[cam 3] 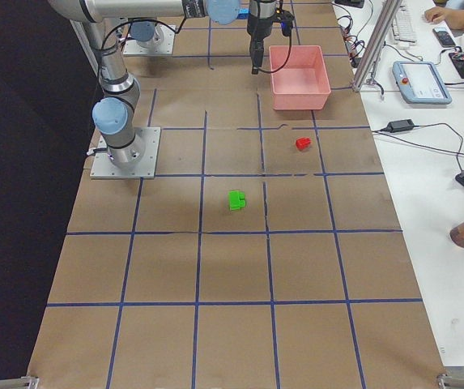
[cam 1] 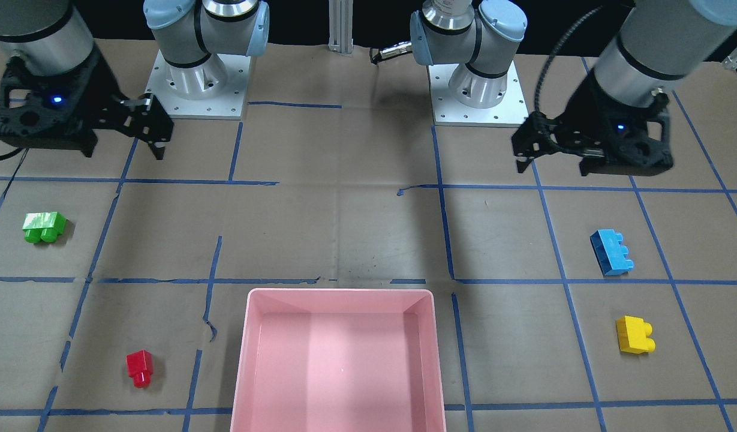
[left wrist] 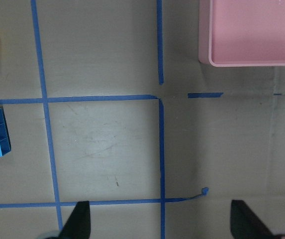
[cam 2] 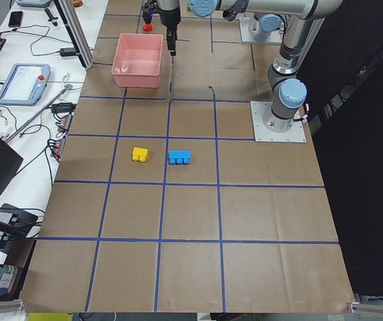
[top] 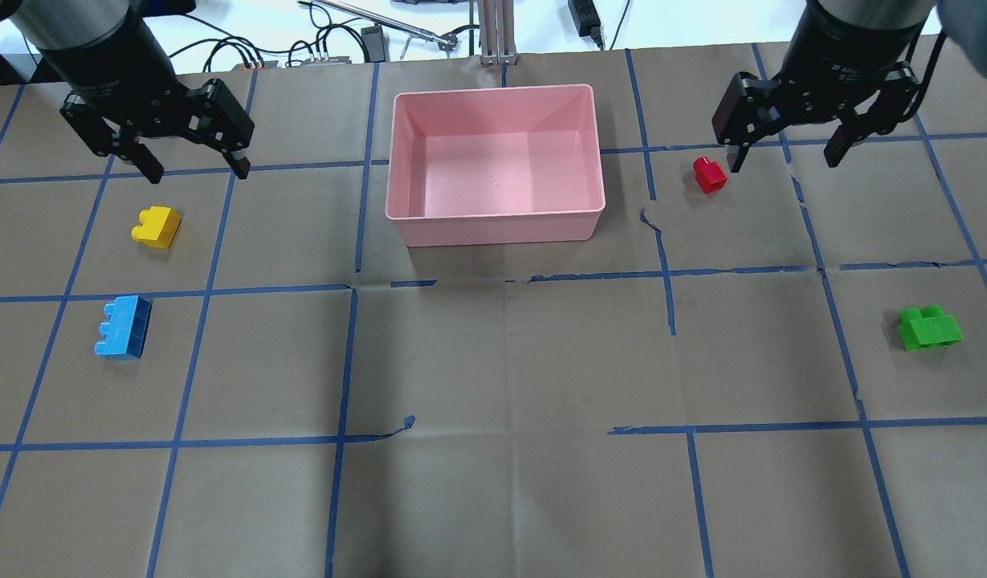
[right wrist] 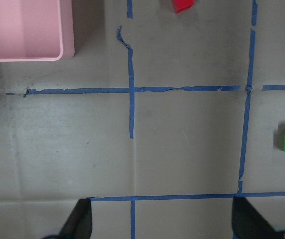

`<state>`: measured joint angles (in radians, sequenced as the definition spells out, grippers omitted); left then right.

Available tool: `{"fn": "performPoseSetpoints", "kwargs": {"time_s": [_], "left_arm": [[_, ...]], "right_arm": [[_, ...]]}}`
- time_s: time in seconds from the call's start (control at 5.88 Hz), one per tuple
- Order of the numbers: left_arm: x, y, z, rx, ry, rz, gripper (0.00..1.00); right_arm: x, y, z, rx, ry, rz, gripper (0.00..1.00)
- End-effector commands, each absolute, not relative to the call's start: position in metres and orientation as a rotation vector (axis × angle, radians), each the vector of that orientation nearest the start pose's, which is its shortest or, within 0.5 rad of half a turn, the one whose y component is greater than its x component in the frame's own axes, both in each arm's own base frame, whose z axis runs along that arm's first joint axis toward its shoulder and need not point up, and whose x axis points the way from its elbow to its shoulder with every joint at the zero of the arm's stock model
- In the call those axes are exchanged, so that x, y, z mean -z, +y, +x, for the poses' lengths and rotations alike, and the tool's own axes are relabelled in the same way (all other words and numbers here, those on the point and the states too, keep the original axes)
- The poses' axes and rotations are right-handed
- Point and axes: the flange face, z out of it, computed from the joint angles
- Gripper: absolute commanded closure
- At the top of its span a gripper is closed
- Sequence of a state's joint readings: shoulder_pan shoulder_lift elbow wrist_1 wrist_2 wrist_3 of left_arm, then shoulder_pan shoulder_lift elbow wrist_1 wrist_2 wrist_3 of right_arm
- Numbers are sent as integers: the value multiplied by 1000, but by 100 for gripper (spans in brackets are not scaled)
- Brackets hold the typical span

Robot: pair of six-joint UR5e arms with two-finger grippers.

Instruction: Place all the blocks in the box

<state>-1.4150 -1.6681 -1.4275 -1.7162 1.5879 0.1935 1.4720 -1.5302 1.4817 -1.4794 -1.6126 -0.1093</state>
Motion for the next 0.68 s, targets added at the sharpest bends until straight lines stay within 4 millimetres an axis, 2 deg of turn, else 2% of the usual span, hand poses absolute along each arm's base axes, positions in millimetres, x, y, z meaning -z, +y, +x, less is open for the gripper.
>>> {"fn": "performPoseSetpoints", "kwargs": {"time_s": [0.0,0.17,0.34,0.51], "left_arm": [[-452,-534,45,-315,3091,78,1],[-421,-530,99,-337,3105,-60,1],[-385,-532,121,-328,3106,-92,2],[-342,-539,152,-232,3098,-18,8]], "right_arm": [[-492,-523,-26,-109,3166,-133,0],[-484,-517,-81,-135,3148,-215,0],[-472,-510,-144,-163,3118,-245,0],[-454,-509,-200,-147,3104,-358,0]]}}
